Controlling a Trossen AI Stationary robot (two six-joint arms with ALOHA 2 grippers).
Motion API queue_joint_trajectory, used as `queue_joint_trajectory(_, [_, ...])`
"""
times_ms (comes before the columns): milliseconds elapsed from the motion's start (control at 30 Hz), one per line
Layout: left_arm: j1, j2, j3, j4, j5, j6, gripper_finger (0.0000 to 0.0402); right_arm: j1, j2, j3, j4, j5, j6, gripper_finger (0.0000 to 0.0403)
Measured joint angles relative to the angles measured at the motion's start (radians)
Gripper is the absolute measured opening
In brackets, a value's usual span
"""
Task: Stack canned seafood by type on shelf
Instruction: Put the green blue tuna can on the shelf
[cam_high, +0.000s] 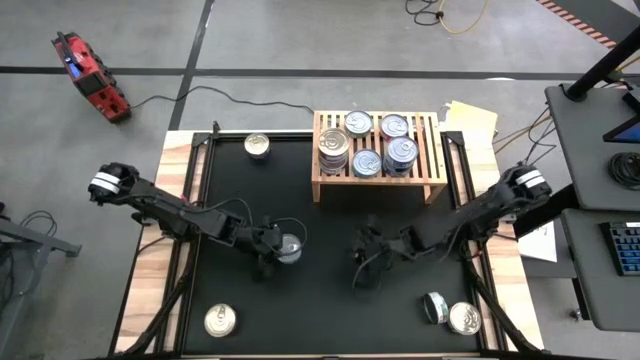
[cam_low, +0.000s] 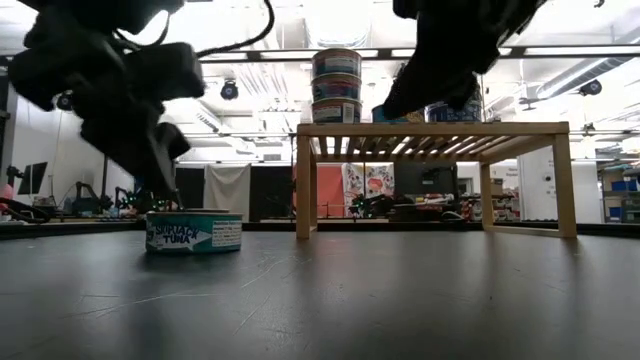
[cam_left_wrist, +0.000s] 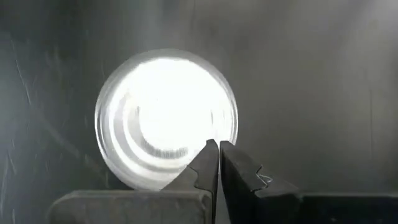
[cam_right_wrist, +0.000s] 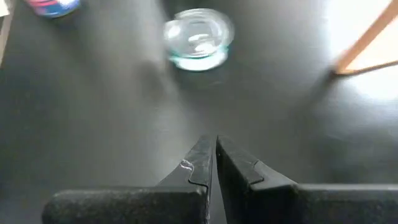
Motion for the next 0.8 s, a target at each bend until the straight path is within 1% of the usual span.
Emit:
queue_joint_trajectory(67, [-0.008, -0.007, 0.001, -0.042, -0.011, -0.023, 0.0000, 0.026, 0.034, -0.001, 0.056, -0.030, -0.027, 0.0013])
queue_joint_trajectory(167, [-0.025, -0.032, 0.001, -0.050, -0.052, -0.024, 0.0000, 0.067, 0.066, -0.001, 0.110, -0.146, -0.050, 0.0013])
queue_joint_trajectory(233, [-0.043, -0.055, -0.001, -0.059, -0.085, -0.009, 0.0000, 0.099, 0.076, -0.001, 0.118, -0.157, -0.031, 0.0013])
queue_joint_trajectory(333, [-0.067, -0.086, -0.021, -0.069, -0.164, 0.006, 0.0000, 0.146, 0.072, -0.001, 0.121, -0.105, 0.013, 0.0013])
queue_joint_trajectory(500, [-0.079, -0.111, -0.082, -0.052, -0.283, 0.016, 0.0000, 0.194, 0.060, -0.001, 0.122, -0.059, 0.047, 0.0013])
queue_joint_trajectory(700, [-0.079, -0.111, -0.137, -0.042, -0.319, -0.026, 0.0000, 0.193, 0.061, -0.001, 0.120, 0.020, 0.084, 0.0013])
queue_joint_trajectory(800, [-0.079, -0.111, -0.158, -0.012, -0.349, -0.030, 0.0000, 0.189, 0.063, -0.002, 0.118, 0.041, 0.093, 0.0013])
